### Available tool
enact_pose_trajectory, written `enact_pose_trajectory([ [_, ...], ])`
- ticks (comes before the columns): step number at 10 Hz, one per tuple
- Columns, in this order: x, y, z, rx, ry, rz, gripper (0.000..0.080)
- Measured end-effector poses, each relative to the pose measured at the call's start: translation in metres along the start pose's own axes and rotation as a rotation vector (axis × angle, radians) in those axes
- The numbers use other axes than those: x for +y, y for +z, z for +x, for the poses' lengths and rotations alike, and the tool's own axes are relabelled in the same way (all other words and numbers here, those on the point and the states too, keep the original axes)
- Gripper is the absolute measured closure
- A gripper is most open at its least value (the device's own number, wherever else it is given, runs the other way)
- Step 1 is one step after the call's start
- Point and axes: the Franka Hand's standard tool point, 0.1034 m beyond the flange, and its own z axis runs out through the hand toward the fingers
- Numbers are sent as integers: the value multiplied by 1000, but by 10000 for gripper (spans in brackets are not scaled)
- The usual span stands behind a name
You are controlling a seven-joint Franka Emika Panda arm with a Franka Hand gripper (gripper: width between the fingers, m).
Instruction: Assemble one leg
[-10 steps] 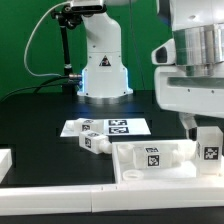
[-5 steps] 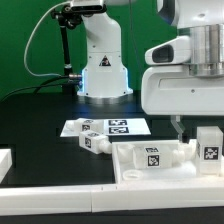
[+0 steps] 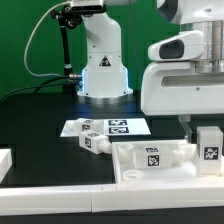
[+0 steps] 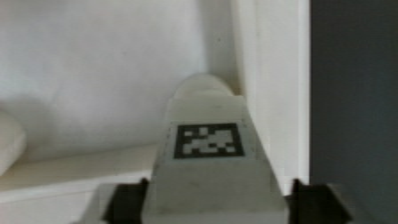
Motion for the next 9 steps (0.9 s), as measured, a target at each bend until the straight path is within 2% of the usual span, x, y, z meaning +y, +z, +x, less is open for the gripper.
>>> enact_pose_trajectory([
  [2, 0, 0, 0, 1, 197, 1, 515],
  [4, 2, 1, 0, 14, 490, -9, 515],
  [6, 4, 1, 0, -15, 855, -3, 515],
  [9, 0, 2, -1, -43, 1251, -4, 514],
])
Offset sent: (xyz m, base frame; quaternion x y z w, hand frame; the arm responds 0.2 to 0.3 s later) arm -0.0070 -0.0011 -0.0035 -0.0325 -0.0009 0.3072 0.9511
